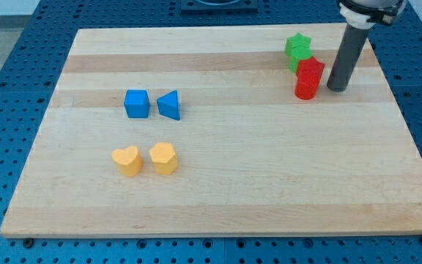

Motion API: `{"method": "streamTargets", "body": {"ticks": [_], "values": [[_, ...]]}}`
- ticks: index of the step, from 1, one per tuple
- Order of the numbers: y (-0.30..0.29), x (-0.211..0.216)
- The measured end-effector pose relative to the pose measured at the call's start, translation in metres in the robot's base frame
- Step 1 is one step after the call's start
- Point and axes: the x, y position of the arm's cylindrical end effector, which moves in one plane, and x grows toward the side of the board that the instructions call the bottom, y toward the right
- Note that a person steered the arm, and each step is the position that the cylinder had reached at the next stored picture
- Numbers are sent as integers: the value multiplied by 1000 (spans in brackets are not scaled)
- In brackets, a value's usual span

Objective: Push red star along with green circle towards left side of the board

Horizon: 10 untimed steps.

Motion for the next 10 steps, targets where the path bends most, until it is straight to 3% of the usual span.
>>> {"method": "streamTargets", "body": {"ticks": [4,9,10], "values": [[26,-16],[-46,-20],[-35,-23]]}}
